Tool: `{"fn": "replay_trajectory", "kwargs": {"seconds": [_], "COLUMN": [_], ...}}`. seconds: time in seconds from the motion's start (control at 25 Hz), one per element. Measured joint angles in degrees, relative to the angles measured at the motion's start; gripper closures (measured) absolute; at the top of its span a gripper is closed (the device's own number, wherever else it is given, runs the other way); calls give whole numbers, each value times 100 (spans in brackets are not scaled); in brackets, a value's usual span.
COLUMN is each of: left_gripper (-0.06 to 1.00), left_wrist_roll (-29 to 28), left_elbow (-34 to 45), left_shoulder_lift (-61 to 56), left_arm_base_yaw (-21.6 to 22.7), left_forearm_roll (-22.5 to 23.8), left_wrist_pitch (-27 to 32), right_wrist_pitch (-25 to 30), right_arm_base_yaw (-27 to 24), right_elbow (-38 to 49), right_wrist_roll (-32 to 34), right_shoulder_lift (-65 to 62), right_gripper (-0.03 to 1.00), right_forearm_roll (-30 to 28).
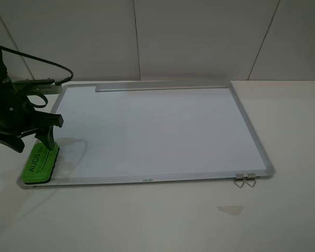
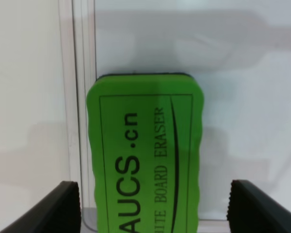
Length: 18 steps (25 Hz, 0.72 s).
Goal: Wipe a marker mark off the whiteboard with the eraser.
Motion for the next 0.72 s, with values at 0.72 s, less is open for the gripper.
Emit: {"fn": "replay_trajectory", "kwargs": {"seconds": [0.72], "left_gripper": [30], "left_wrist_roll": [344], "left_elbow": [-335], "left_shoulder_lift": [-1809], "left_arm_base_yaw": [0], "left_forearm_roll": [345], "left_wrist_pitch": [2559], "right_wrist_pitch": [0], "right_arm_base_yaw": [0], "right_elbow": [0], "right_wrist_roll": [0], "right_shoulder_lift": [0], "right_gripper": [15], "right_forearm_roll": [0]}}
